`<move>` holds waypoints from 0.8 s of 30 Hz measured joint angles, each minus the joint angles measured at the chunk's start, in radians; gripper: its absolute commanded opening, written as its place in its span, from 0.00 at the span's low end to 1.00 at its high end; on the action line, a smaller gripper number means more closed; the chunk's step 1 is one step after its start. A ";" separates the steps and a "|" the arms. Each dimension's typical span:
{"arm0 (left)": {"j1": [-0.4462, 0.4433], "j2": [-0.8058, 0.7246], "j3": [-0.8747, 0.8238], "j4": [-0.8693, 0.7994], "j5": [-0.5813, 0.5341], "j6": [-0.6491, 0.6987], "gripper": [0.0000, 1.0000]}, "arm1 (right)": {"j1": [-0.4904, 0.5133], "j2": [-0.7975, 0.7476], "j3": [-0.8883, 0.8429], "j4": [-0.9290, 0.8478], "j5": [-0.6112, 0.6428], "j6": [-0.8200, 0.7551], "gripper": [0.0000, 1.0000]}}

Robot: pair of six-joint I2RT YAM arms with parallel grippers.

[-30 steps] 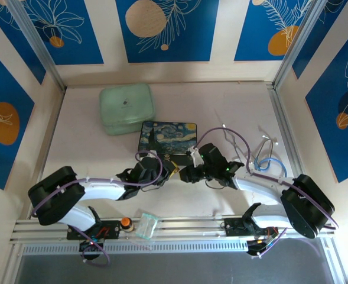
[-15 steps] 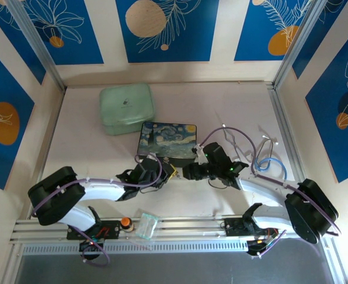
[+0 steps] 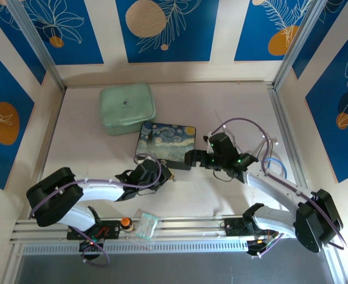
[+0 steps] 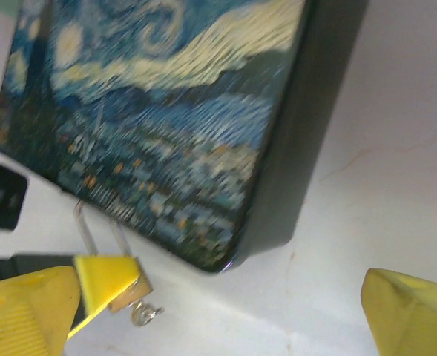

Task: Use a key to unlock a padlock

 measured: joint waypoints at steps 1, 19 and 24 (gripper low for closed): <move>0.000 0.000 0.000 -0.005 0.000 0.007 0.00 | -0.008 0.027 0.015 -0.003 0.007 -0.002 0.95; 0.018 -0.072 0.082 -0.368 -0.049 0.299 0.00 | -0.008 0.312 0.139 0.064 -0.014 -0.017 0.77; 0.040 -0.061 0.164 -0.536 -0.076 0.408 0.00 | -0.003 0.332 0.145 0.091 -0.026 -0.016 0.77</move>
